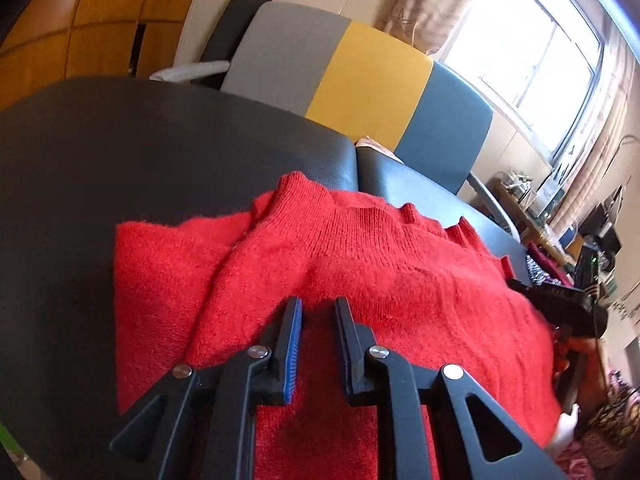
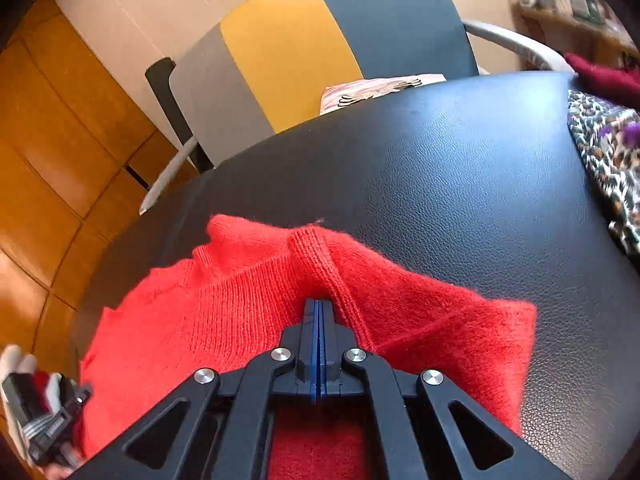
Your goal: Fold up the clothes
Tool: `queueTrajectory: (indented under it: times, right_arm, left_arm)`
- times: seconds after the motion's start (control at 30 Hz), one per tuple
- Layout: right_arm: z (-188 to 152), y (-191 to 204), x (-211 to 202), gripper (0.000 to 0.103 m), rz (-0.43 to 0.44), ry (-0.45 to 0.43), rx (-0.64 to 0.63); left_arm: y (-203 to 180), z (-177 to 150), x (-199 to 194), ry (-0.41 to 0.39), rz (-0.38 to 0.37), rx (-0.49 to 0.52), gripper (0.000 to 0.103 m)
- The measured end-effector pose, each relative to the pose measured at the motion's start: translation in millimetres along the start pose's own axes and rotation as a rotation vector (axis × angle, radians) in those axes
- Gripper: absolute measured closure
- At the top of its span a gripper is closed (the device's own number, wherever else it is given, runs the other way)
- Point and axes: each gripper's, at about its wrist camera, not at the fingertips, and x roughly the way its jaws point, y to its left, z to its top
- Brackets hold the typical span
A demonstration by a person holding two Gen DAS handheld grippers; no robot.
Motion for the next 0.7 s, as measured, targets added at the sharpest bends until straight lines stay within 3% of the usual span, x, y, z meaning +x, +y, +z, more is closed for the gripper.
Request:
queueTrajectory:
  times: [0.1, 0.13, 0.2, 0.27, 0.47, 0.6, 0.7]
  right_arm:
    - [-1, 0, -20, 0.097, 0.058, -0.022, 0.016]
    - [-1, 0, -28, 0.089, 0.084, -0.033, 0.025]
    - [-7, -8, -57, 0.053, 0.138, -0.096, 0.065]
    - [-16, -23, -83, 0.039, 0.123, -0.138, 0.117]
    - [-50, -75, -109, 0.036, 0.127, -0.032, 0.275]
    - [-70, -85, -110, 0.033, 0.154, -0.013, 0.294]
    - [-70, -83, -105, 0.025, 0.196, 0.005, 0.283]
  left_arm:
    - [-1, 2, -4, 0.011, -0.015, -0.039, 0.086]
    - [-1, 4, -7, 0.015, -0.02, -0.059, 0.086]
    - [-1, 3, -18, -0.013, -0.029, -0.083, 0.085]
    - [1, 2, -29, -0.049, -0.047, -0.101, 0.084]
    - [-22, -7, -36, -0.045, -0.101, -0.11, 0.083]
    - [-52, -12, -34, -0.015, -0.124, 0.002, 0.083]
    - [-70, -18, -23, 0.029, -0.066, 0.12, 0.083]
